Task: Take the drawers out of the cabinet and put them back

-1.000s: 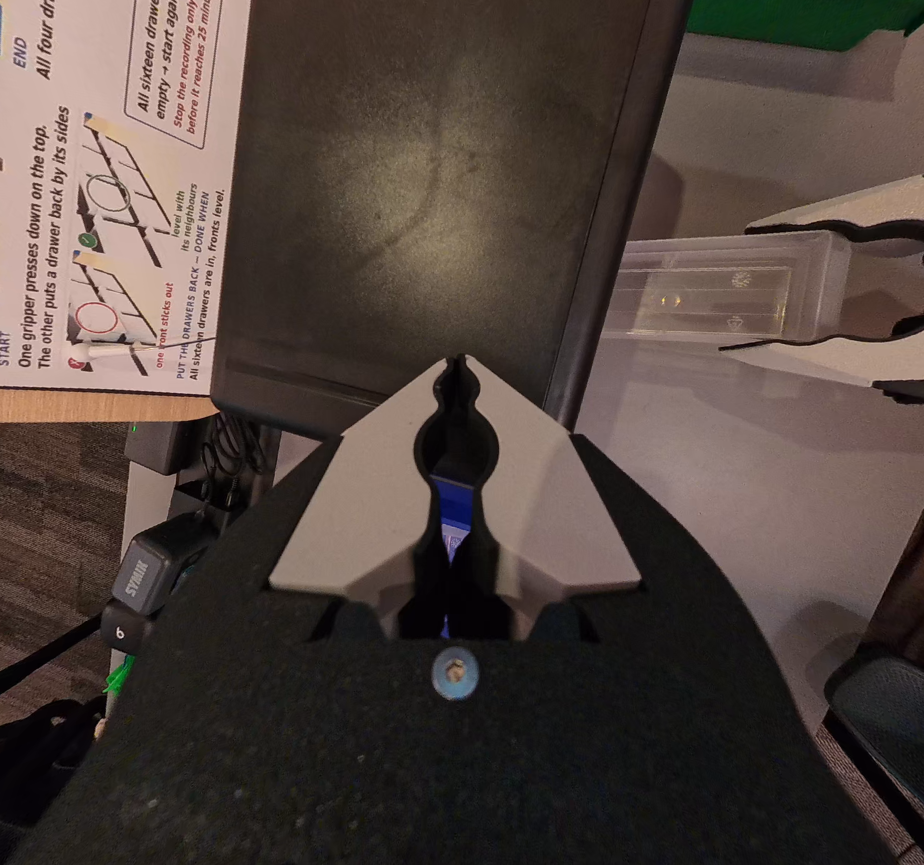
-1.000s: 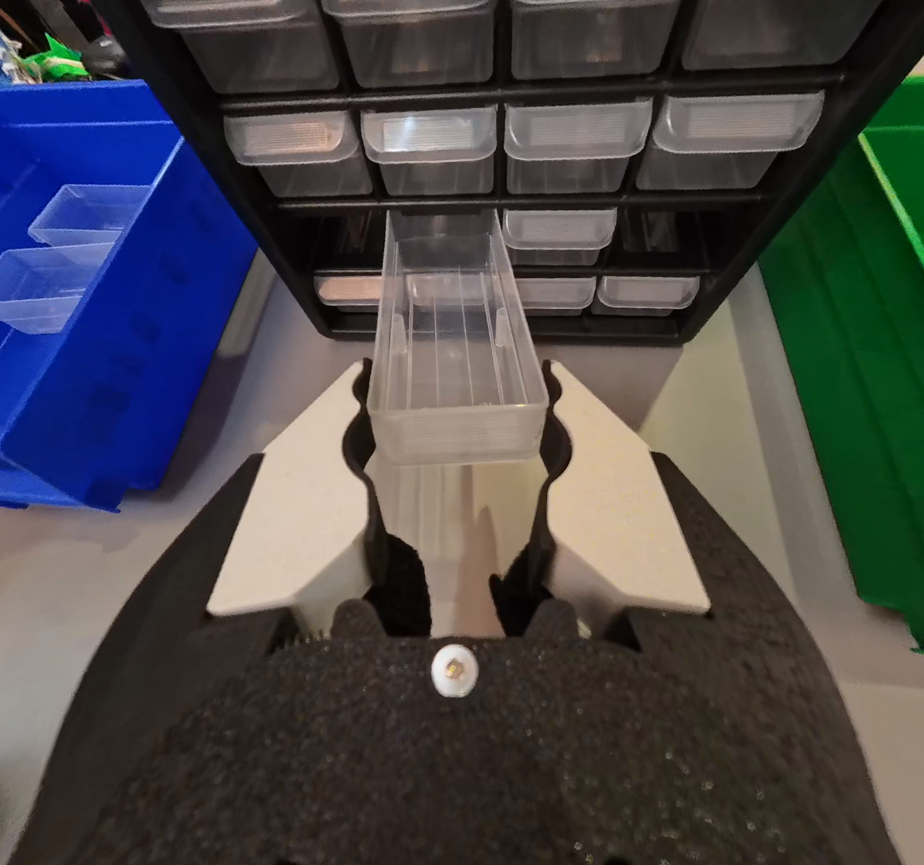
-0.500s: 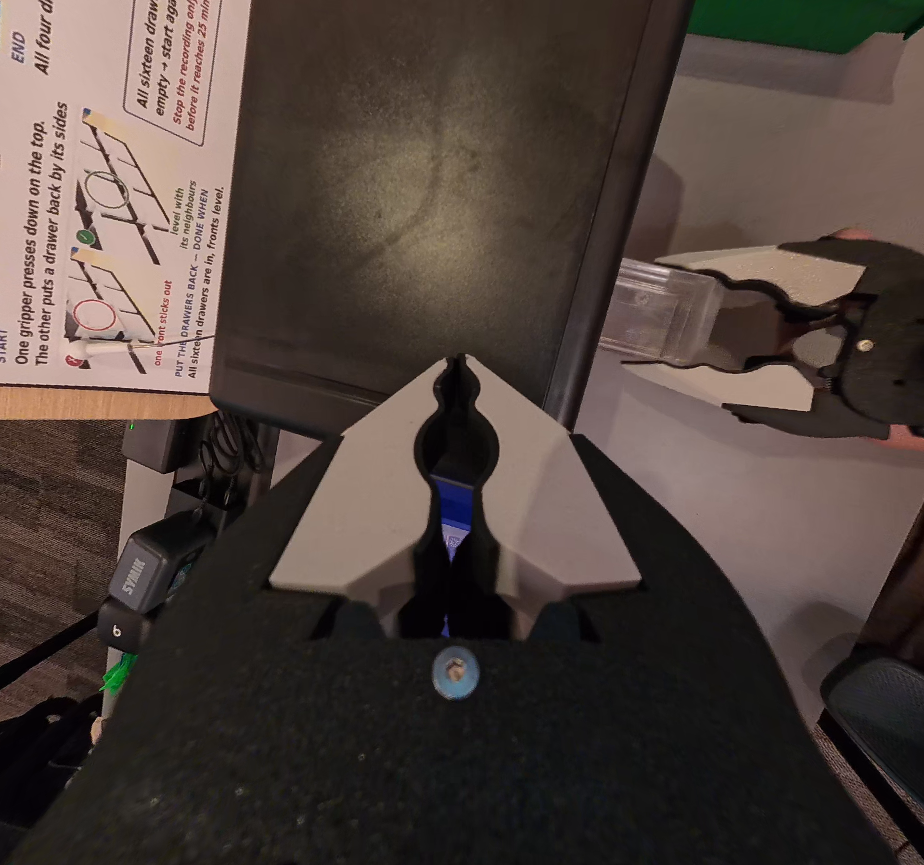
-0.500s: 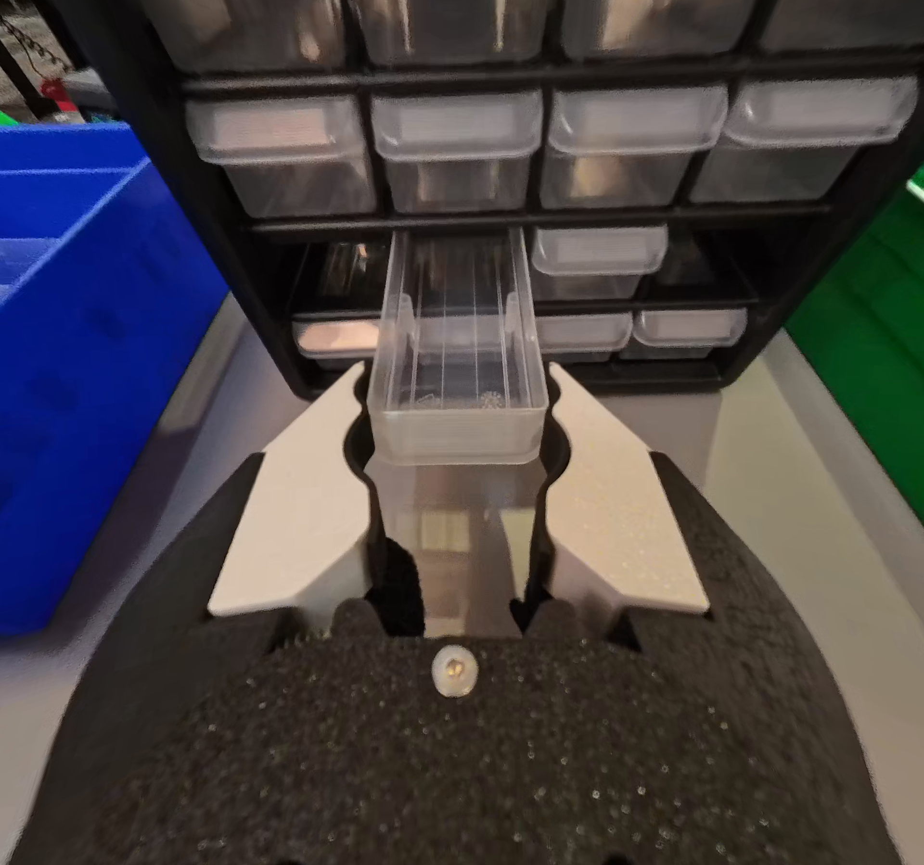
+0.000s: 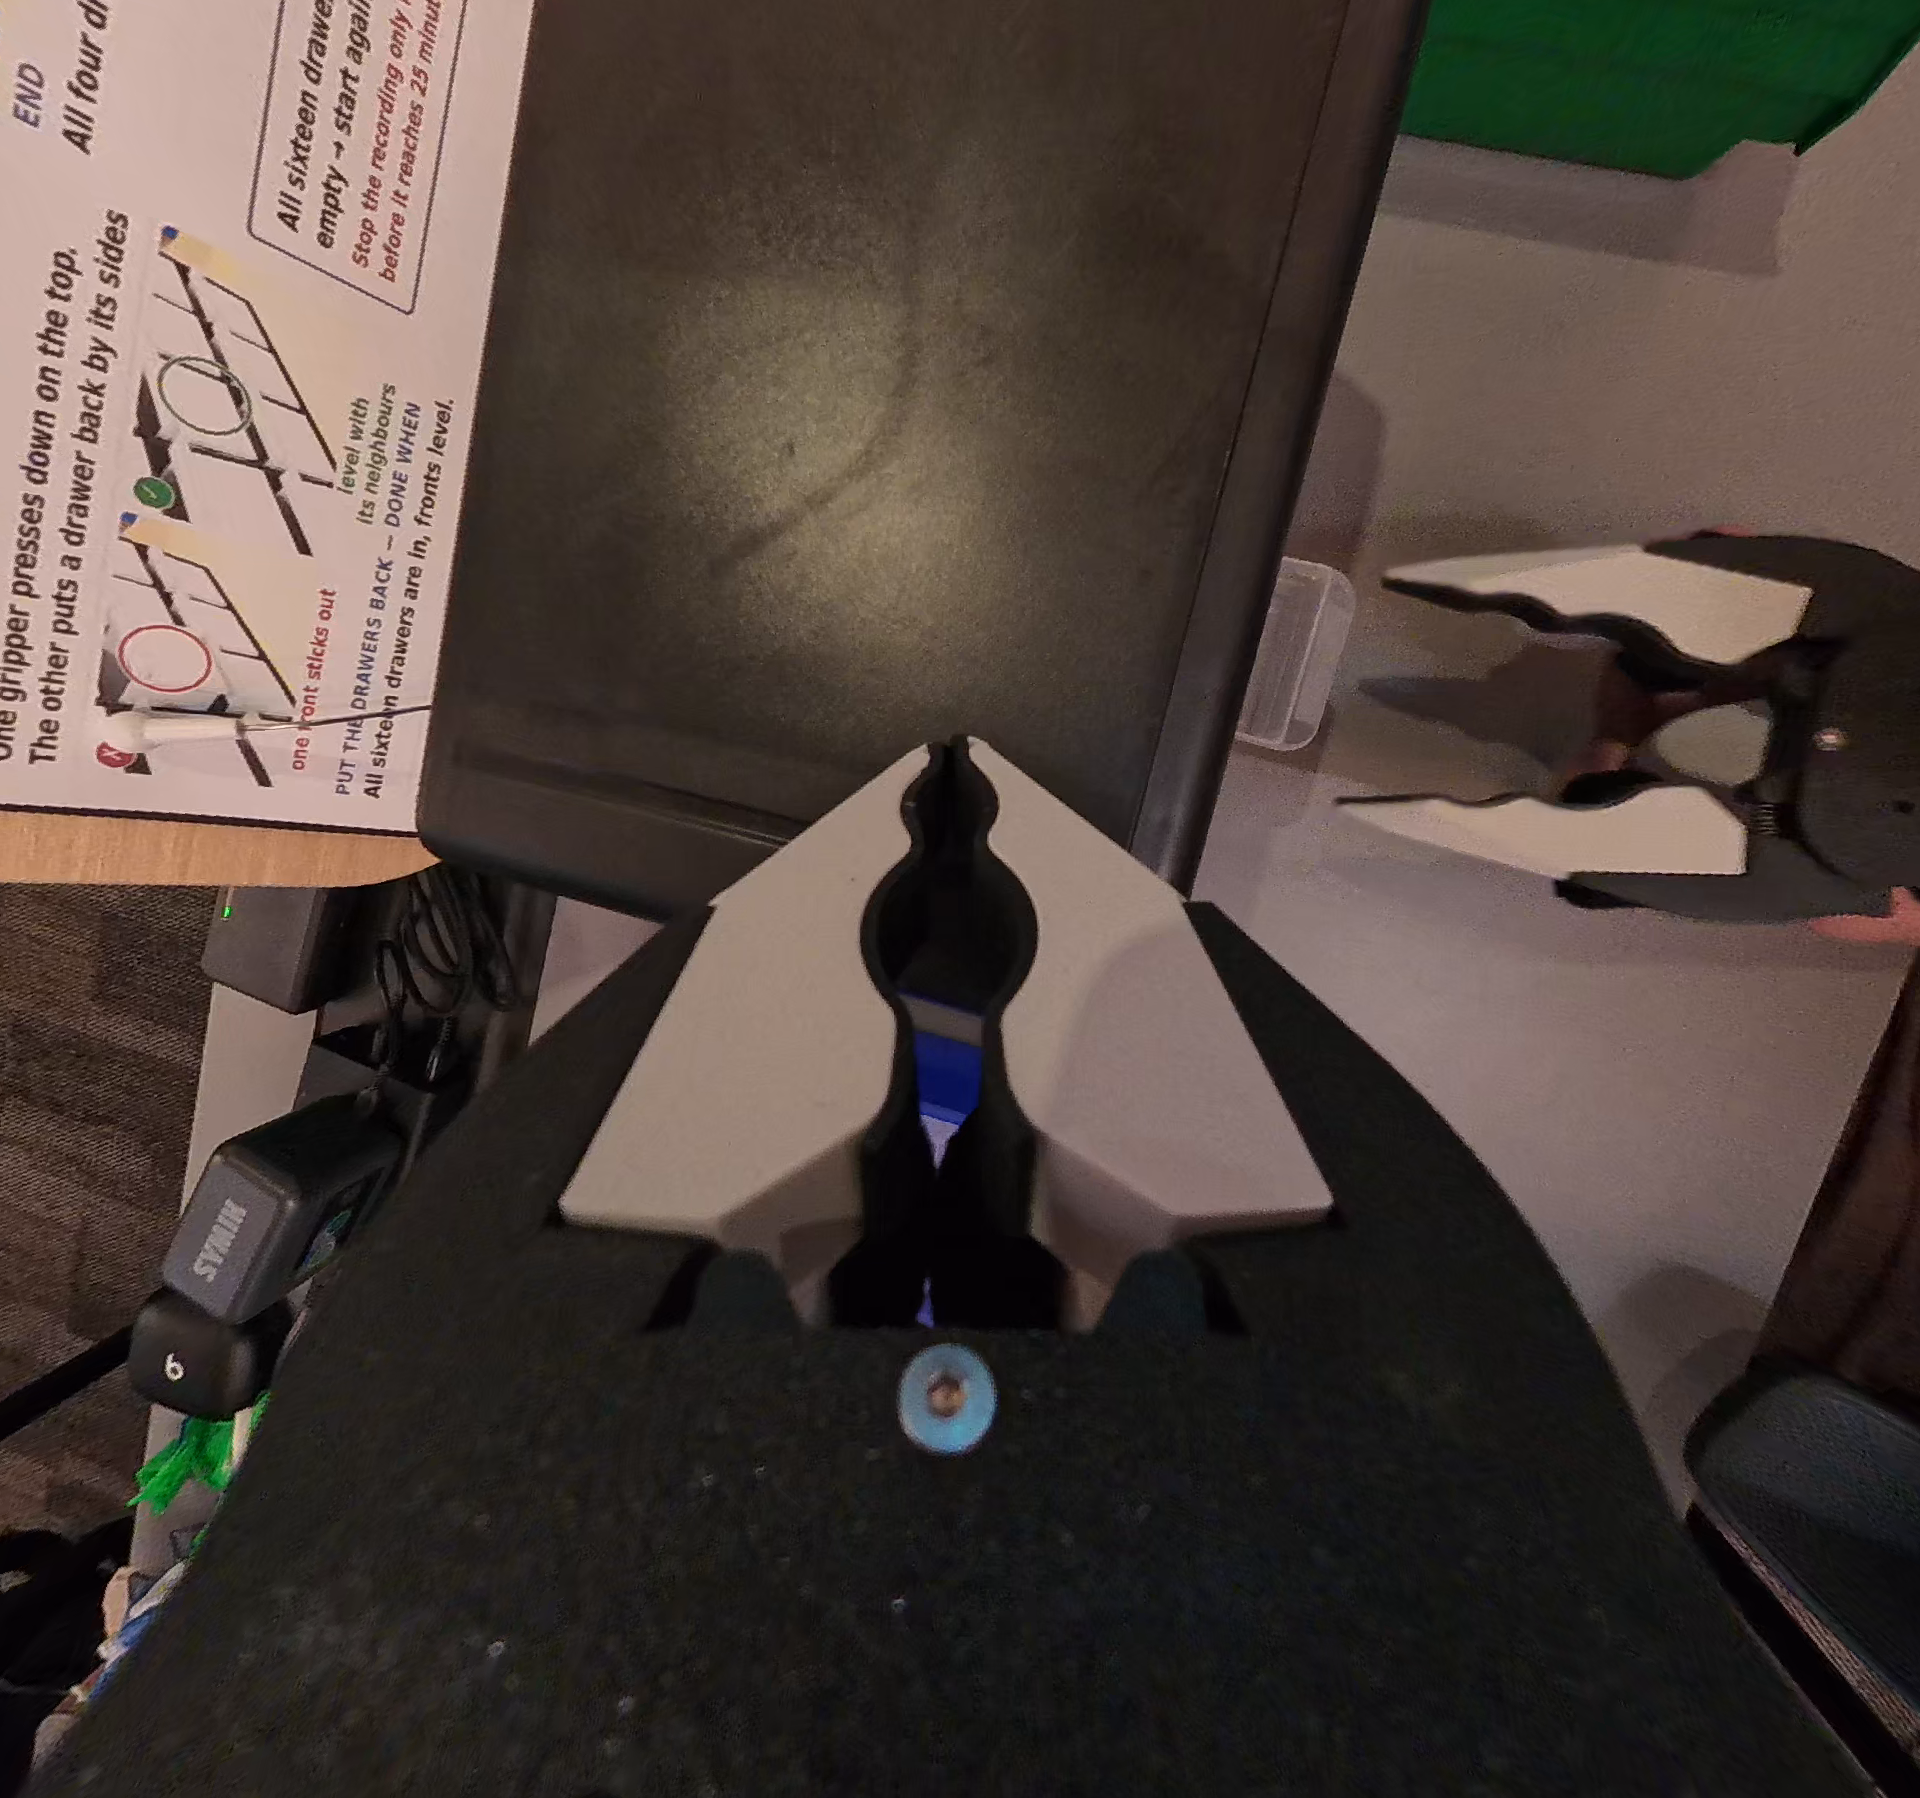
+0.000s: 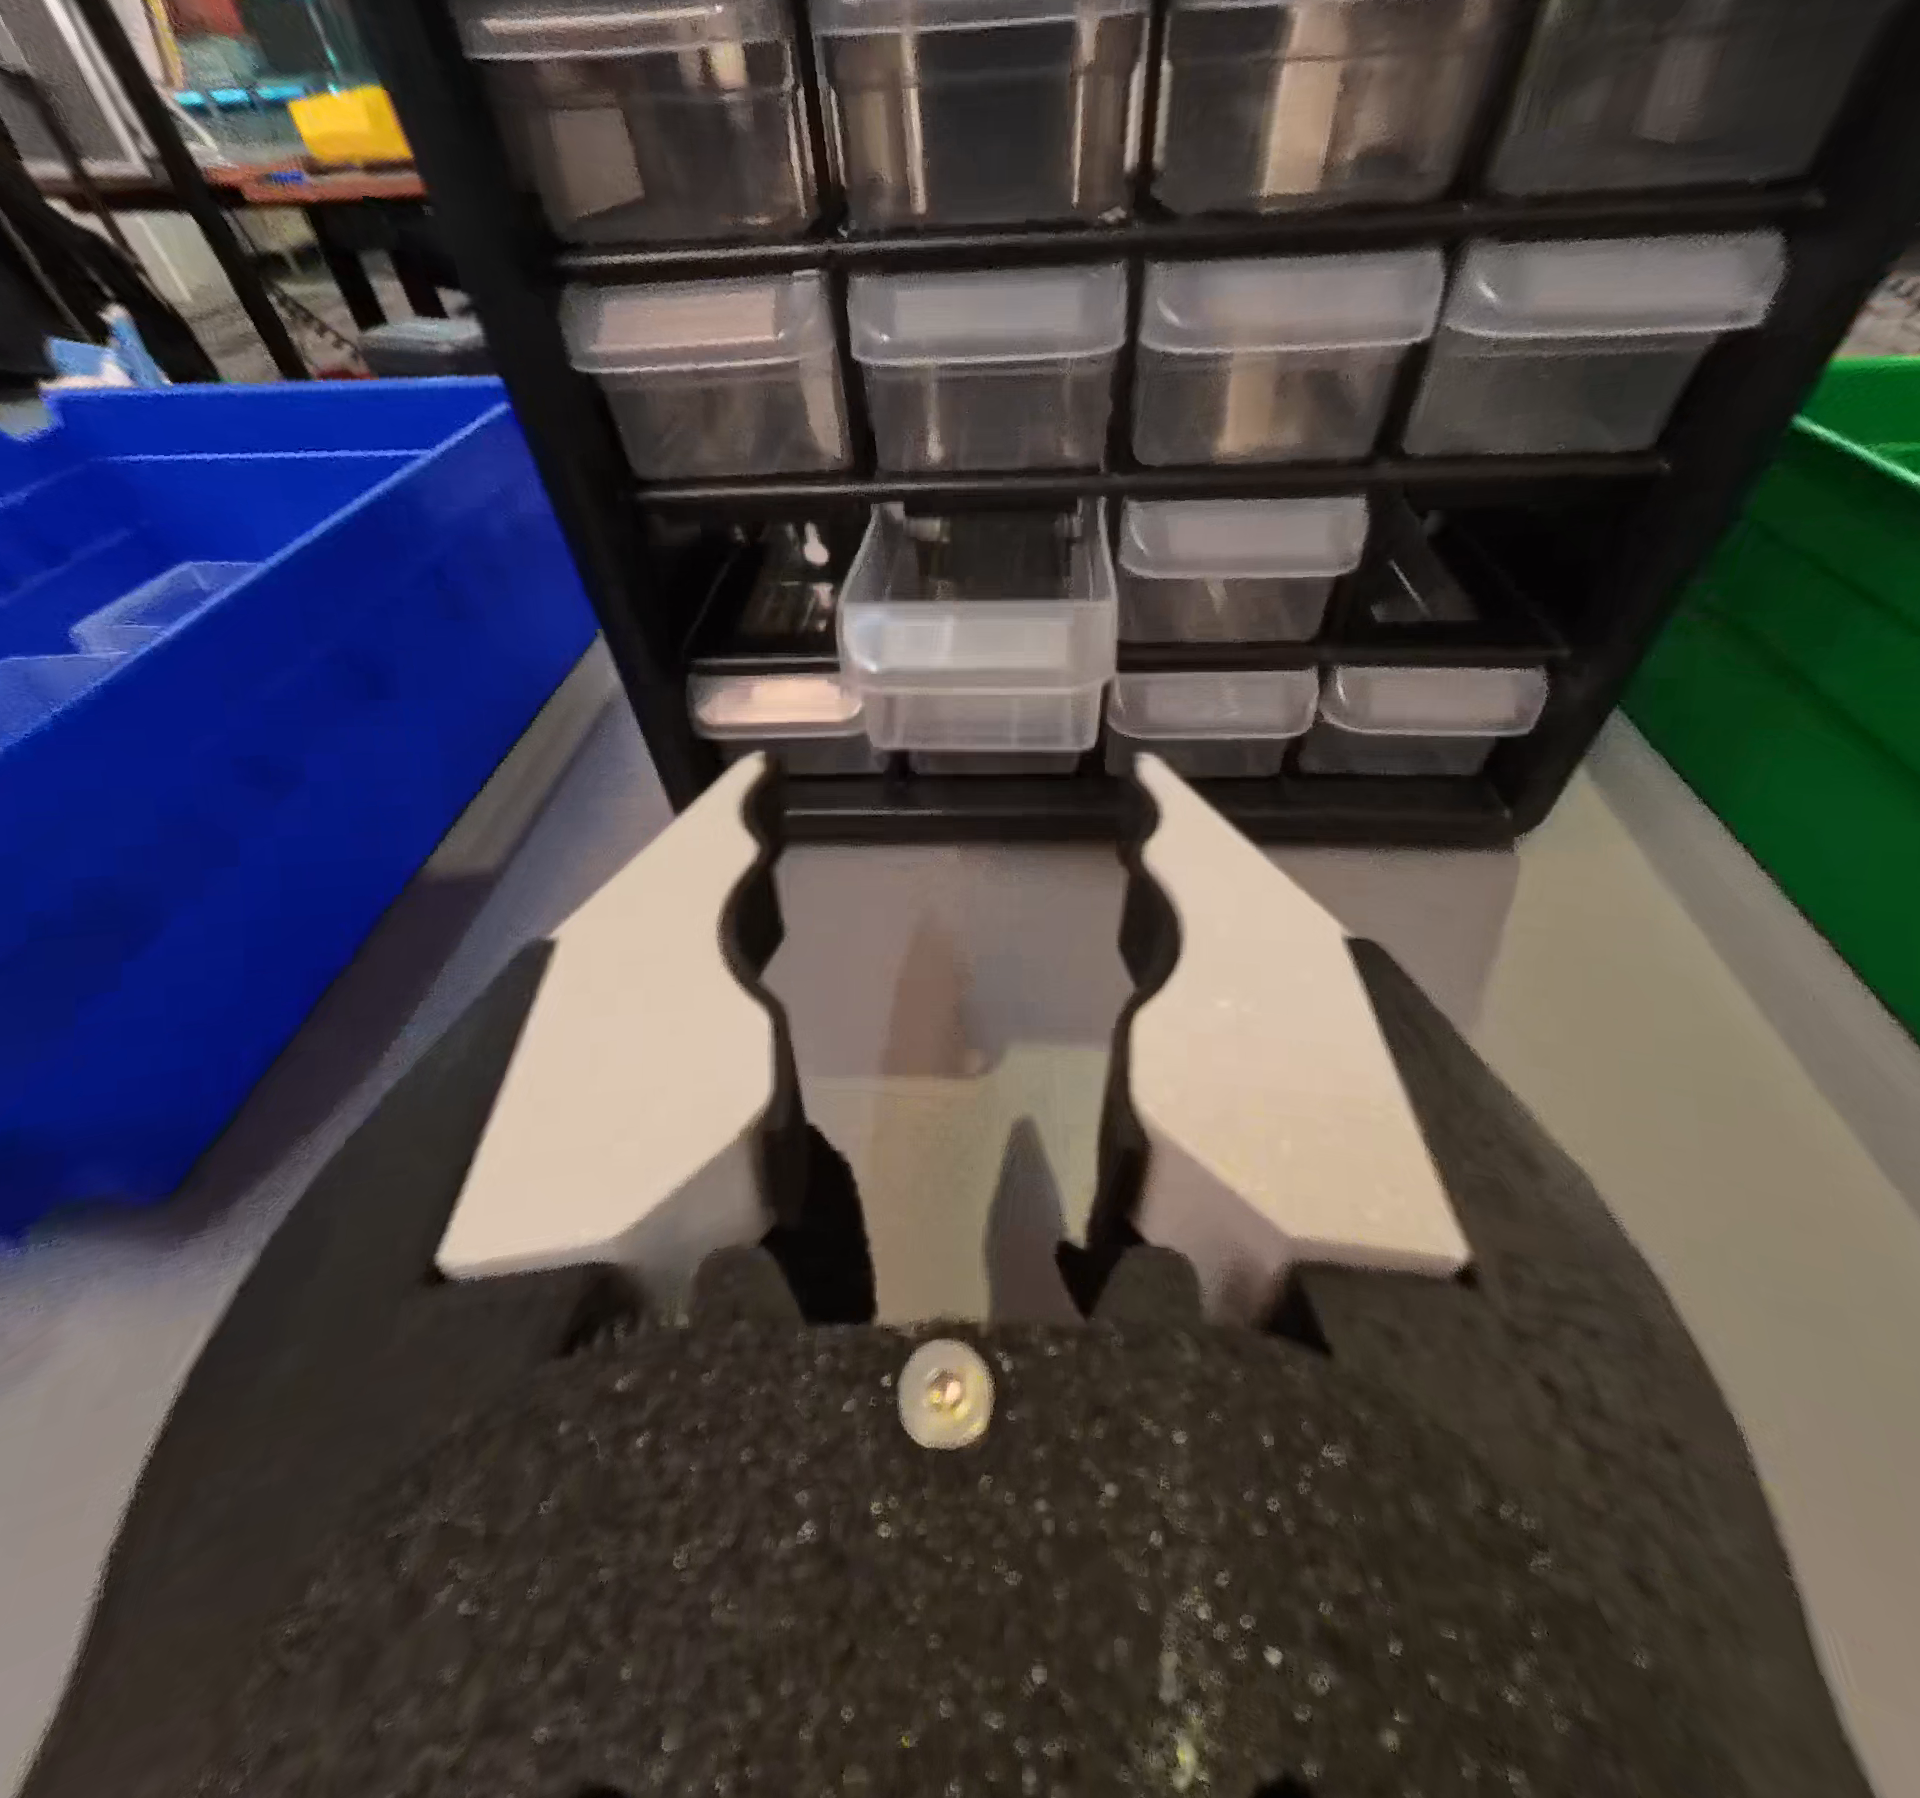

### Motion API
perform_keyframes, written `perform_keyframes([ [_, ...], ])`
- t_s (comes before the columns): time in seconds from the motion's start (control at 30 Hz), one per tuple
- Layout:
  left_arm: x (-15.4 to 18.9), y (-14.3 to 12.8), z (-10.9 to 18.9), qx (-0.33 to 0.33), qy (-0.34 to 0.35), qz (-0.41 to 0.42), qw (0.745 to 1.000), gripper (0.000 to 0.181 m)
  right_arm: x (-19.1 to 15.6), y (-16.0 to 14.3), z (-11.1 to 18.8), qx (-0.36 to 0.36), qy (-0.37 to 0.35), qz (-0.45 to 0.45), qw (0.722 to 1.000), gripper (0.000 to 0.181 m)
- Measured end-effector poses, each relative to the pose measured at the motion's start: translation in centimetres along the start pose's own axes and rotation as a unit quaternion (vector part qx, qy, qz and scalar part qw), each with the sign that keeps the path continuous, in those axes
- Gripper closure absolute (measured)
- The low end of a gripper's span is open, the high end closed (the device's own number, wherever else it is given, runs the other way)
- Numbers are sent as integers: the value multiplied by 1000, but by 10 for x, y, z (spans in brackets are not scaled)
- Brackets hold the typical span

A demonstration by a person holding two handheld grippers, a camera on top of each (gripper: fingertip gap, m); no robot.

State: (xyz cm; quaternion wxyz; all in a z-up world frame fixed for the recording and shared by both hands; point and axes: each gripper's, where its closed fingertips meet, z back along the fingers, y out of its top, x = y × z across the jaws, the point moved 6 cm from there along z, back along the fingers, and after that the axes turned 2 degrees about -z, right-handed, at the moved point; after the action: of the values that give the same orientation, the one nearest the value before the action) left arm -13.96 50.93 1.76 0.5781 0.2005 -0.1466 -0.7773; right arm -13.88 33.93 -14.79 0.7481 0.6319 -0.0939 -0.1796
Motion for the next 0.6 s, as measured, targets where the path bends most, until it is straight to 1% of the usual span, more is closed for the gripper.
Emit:
perform_keyframes([
  [0.03,0,0,0,-1,1,-1,1000,181,0,-2,4,8,6,-1,1000,130],
  [0.1,0,0,0,-3,4,-1,1000,181,3,-2,0,11,-4,19,1000,147],
  [0.13,0,0,0,-4,5,0,1000,181,5,-2,-7,6,-11,26,1000,151],
  [0.2,1,1,0,-5,7,2,1000,181,7,-3,-24,-10,-12,9,1000,151],
  [0.27,0,1,0,-6,7,4,1000,181,8,0,-38,-11,-6,-11,1000,153],
  [0.33,0,1,-1,-8,6,5,1000,181,12,2,-48,-14,-12,-6,1000,155],
  [0.4,0,1,-1,-11,7,4,1000,181,13,4,-57,-11,-5,-2,1000,157],
  [0.47,0,2,-1,-15,8,2,1000,181,14,3,-66,-27,3,0,1000,156],
  [0.6,1,2,-1,-16,16,1,1000,181,16,5,-75,-33,7,3,999,155],
])
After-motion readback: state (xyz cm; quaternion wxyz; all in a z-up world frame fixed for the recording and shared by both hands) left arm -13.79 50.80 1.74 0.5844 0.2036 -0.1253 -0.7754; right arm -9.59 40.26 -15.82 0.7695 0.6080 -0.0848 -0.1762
